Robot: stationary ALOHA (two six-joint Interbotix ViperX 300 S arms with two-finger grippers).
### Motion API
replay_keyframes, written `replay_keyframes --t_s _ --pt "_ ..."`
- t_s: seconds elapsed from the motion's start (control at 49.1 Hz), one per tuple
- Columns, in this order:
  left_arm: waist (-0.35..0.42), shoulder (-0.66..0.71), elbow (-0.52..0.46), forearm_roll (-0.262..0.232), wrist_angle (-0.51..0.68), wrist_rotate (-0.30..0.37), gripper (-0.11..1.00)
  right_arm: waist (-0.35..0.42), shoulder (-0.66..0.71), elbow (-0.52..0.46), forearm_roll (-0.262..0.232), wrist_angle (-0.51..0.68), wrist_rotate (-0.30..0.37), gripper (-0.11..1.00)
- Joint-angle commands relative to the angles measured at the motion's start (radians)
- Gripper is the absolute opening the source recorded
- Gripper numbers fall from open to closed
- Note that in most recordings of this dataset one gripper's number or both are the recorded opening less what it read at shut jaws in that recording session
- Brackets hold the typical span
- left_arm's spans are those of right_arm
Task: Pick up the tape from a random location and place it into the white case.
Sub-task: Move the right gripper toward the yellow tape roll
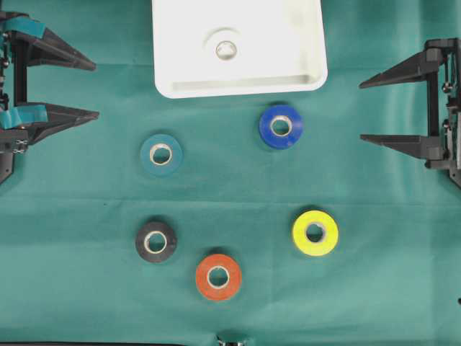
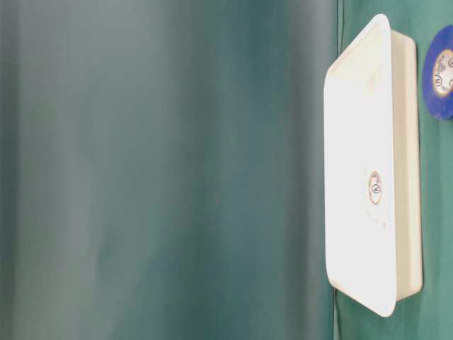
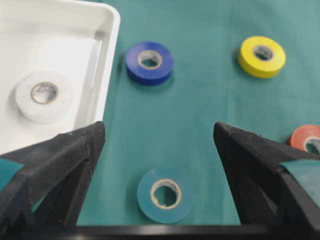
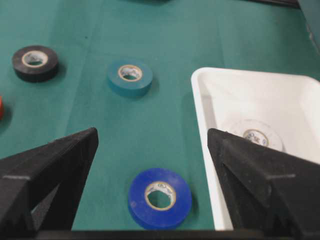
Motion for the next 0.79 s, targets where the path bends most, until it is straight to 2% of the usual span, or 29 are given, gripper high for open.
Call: replay_keyframes --t_s 0.0,0.469,0.774 --pt "0.002 -0.002 -0.008 0.002 -0.014 0.0 0.99 0.0 0.0 -0.028 0.003 -0.005 0.0 0.9" --pt "0.002 0.0 -0.005 0.002 -0.029 0.0 0.99 0.012 0.0 -0.028 0.011 -0.003 0.002 0.9" --pt "0.002 -0.002 -0.005 0.002 -0.029 0.0 0.99 0.137 0.0 -0.028 0.015 -0.002 0.002 0.89"
